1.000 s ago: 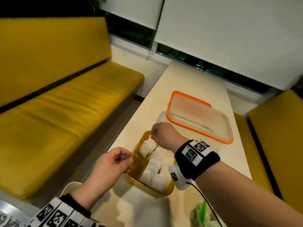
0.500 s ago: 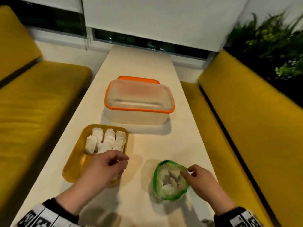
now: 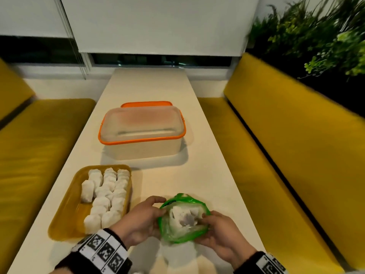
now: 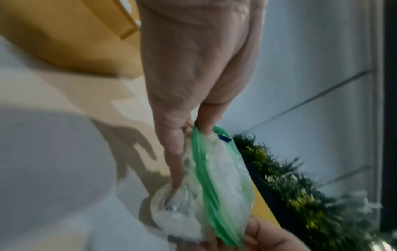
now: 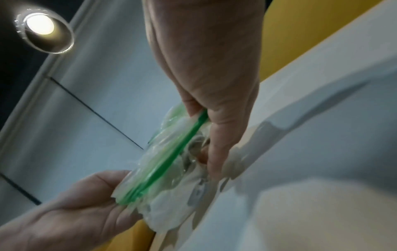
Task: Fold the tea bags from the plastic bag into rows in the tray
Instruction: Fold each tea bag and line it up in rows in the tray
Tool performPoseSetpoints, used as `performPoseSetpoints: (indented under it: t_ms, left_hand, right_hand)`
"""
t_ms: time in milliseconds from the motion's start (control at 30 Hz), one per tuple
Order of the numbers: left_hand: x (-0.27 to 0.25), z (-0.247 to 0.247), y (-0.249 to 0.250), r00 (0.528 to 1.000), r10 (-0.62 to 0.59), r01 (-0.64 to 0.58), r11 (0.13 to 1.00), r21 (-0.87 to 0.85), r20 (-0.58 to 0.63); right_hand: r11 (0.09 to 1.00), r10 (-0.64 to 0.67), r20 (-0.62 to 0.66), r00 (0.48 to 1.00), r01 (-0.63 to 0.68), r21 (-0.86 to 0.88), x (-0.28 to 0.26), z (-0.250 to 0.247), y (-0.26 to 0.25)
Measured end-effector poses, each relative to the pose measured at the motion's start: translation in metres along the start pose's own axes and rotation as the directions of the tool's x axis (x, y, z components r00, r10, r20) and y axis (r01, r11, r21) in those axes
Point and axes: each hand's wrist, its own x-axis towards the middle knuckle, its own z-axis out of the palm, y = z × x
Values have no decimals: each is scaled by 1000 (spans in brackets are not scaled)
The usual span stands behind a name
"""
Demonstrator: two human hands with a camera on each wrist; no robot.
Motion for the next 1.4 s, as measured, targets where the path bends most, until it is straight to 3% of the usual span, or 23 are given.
performPoseSetpoints:
  t_ms: [133,233,333,433,467,533,600,667,900,1133,1400]
  left_hand:
    - [2,6,-5,1000,5,-1,986,-165,25]
    - [7,8,-14,997,55,-63,989,-135,-57]
    - [7,6,-19,971,186,-194,980,-42,-152]
    - [2,4,-19,946,273,-261,961,87,-174]
    - [0,4,-20,940,290,-267,953,142,-182]
    - [-4,5,-21,919,335,-281,927,249,-210]
    - [-9,5,-23,899,383,-301,892,337,-211]
    - [-8,2,-28,886,429,-319,839,441,-175]
    - [7,-2,-36,903,420,-202,593,779,-87]
    - [17,1,-33,911,408,-143,442,885,-56]
    - [22,0,-36,909,410,-130,439,889,-70]
  right_hand:
    - [963,97,130,987,-126,237,11,-5,-11]
    - [960,93,170,981,-134,248,24,-8,-16]
    - [986,48,166,985,-73,148,35,-2,-17]
    - [975,-153,91,984,165,-146,36,7,-14]
    - [922,-241,117,963,265,-282,34,8,-13]
    - [731,-385,176,906,416,-541,34,9,-11]
    - [440,-473,251,844,473,-763,35,6,-12]
    - [163,-471,324,820,442,-882,35,3,-15]
    - [-248,-352,361,863,286,-926,31,7,-18]
    - [-429,-321,338,885,182,-885,37,17,-15]
    - [-483,-309,360,880,181,-857,39,23,-15]
